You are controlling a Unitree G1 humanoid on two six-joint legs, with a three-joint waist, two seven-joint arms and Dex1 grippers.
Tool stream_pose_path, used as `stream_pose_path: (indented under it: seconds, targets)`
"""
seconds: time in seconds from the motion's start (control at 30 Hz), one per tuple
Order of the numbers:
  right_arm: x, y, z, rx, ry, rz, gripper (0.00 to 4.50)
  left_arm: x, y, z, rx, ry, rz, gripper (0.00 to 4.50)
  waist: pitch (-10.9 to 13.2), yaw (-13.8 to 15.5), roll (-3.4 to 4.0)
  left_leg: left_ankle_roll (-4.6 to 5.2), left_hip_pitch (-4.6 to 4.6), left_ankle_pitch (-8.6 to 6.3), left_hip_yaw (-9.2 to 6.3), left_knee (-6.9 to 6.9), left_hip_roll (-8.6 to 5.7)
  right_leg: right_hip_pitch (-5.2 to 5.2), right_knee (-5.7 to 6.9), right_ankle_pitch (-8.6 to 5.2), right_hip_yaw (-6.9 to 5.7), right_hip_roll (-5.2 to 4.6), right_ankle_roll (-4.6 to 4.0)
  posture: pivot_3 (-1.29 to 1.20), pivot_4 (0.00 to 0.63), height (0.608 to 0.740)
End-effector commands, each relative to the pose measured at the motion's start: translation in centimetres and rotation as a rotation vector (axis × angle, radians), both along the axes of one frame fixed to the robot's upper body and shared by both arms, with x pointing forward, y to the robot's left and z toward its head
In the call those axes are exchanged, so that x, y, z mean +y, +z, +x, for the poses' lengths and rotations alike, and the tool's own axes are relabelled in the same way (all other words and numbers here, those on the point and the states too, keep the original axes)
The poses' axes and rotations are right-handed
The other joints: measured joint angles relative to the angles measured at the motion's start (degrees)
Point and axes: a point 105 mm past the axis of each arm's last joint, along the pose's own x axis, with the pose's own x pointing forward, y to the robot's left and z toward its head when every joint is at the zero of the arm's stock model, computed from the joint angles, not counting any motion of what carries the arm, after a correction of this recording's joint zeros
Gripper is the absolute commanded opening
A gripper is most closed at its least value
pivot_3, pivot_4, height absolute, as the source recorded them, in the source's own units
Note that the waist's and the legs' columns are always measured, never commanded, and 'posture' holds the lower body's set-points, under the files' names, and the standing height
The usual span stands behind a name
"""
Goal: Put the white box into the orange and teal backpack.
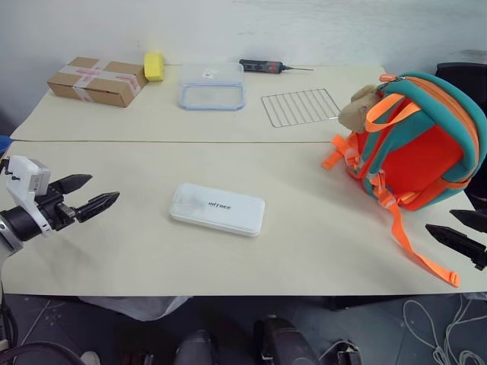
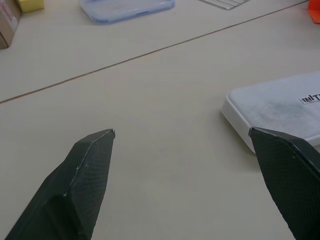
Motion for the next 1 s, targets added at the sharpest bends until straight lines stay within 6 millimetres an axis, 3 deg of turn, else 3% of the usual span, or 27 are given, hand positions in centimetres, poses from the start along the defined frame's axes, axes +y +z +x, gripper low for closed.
stream_pose_path:
  seconds: [0.03, 0.07, 0.17, 0.3, 0.47, 0.6, 0.83, 1.0]
  targets:
    - [4.2, 1.6, 0.5, -0.03, 0.19, -0.071, 4.3, -1.3, 0.6, 0.7, -0.019, -0.057, 0.139, 4.5, 0.0, 0.0, 0.01, -0.01, 0.01, 0.0, 0.0, 0.0, 0.0, 0.0, 0.01, 0.0, 0.0, 0.0, 0.0, 0.0, 0.15, 0.74]
    - [5.0, 1.6, 0.6, -0.029, 0.22, -0.079, 4.09, -1.8, 0.4, 0.8, -0.016, -0.078, 0.154, 4.5, 0.0, 0.0, 0.0, -0.01, 0.01, 0.01, 0.0, 0.0, 0.0, 0.0, 0.02, 0.0, 0.0, 0.0, 0.0, 0.0, 0.15, 0.74]
    - [8.7, 0.5, 1.0, -0.016, 0.342, -0.136, 3.23, -4.1, -1.0, 1.6, 0.003, -0.178, 0.27, 3.96, 0.0, 0.1, 0.0, -0.01, 0.0, 0.0, -0.01, 0.0, 0.0, 0.0, -0.01, 0.0, 0.0, 0.0, 0.0, 0.0, 0.15, 0.74]
    - [12.1, -1.3, 2.7, -0.003, 0.44, -0.206, 1.74, -6.0, -2.4, 2.6, 0.019, -0.279, 0.374, 2.71, 0.0, 0.1, -0.01, -0.01, -0.06, 0.0, 0.0, 0.05, 0.0, -0.03, -0.03, 0.01, 0.0, 0.0, 0.01, 0.0, 0.15, 0.74]
    - [14.2, -3.1, 4.2, 0.009, 0.525, -0.268, 0.05, -6.7, -3.2, 4.2, 0.015, -0.302, 0.424, 1.19, 0.0, 0.1, -0.01, -0.01, -0.17, 0.0, 0.02, 0.11, 0.0, -0.17, 0.04, 0.0, 0.0, 0.0, 0.01, 0.0, 0.15, 0.74]
    - [16.0, -4.8, 6.2, 0.019, 0.576, -0.31, 0.0, -8.6, -4.0, 4.8, 0.018, -0.381, 0.432, 0.05, 0.0, 0.0, -0.02, 0.01, -0.15, 0.0, 0.05, 0.24, 0.02, -0.16, 0.11, 0.0, 0.01, 0.0, 0.0, 0.0, 0.15, 0.74]
    - [18.8, -5.8, 7.9, 0.007, 0.624, -0.343, 0.0, -10.3, -5.2, 5.6, 0.037, -0.415, 0.441, 0.05, 0.0, 0.1, -0.01, 0.01, -0.28, 0.01, 0.06, 0.33, 0.05, -0.3, 0.21, -0.01, -0.01, -0.01, -0.01, 0.0, 0.15, 0.74]
    - [19.0, -5.9, 9.0, -0.02, 0.6, -0.377, 0.0, -12.9, -5.6, 4.4, 0.05, -0.537, 0.392, 0.05, 0.0, 0.1, -0.01, 0.01, -0.28, 0.01, 0.06, 0.37, 0.05, -0.3, 0.28, -0.01, -0.02, -0.03, -0.01, 0.0, 0.15, 0.74]
